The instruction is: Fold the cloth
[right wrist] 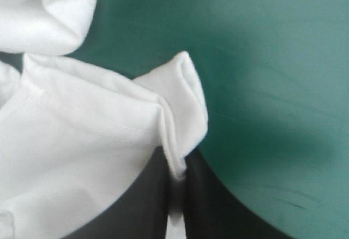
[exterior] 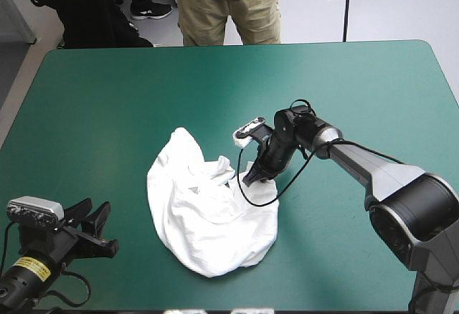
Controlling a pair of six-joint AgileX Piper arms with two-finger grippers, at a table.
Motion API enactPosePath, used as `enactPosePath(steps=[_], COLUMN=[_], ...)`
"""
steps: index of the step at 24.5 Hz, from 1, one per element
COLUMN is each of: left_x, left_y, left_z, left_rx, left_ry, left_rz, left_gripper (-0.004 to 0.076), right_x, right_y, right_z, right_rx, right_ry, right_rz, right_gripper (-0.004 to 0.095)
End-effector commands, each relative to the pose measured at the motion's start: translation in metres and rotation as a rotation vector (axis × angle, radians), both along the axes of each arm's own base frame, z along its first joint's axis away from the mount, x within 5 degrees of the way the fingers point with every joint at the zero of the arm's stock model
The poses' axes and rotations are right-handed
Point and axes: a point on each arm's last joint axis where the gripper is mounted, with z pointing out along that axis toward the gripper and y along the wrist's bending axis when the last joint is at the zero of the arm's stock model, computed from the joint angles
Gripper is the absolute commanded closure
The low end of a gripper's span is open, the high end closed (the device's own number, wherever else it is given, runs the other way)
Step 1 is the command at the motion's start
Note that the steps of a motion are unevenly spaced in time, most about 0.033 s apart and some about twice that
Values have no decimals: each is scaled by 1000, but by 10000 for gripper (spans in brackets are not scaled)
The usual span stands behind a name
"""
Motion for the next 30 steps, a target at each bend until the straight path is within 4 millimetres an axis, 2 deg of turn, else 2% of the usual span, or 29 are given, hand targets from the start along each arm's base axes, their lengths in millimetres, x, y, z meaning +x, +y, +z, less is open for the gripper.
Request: enactPosePath(steps=[1,3,6,9,13,16,23,25,30], left_x=[5,15,52,102,171,202,252,266,299], left_y=[-4,-8,-22,-42,-70,-82,-104,-110,-108], left_z=[15,10,11,30,34,31,20,12,-6], left_rx=[-67,-125,-129,-45,118,147,180,199,158], left_ry=[-49,37,184,231,331,360,418,463,551], left_rz=[-4,35,74,49,-9,-21,-57,-65,-37], left_gripper=[438,438,438,437,389,384,384,384,384], right_x=[-1,1,3,2,4,4,5,5,3], right_y=[-4,-12,-29,-34,-32,-31,-33,-33,-33], right_z=[9,15,32,47,56,58,58,58,58], right_rx=[-20,-52,-46,-33,-16,-14,-37,-36,-40], right_ry=[-2,-28,-59,-101,-113,-116,-129,-123,-106], right_rz=[3,-7,-36,-33,-35,-32,-16,-17,-15], right_gripper=[925,925,925,926,925,925,926,926,926])
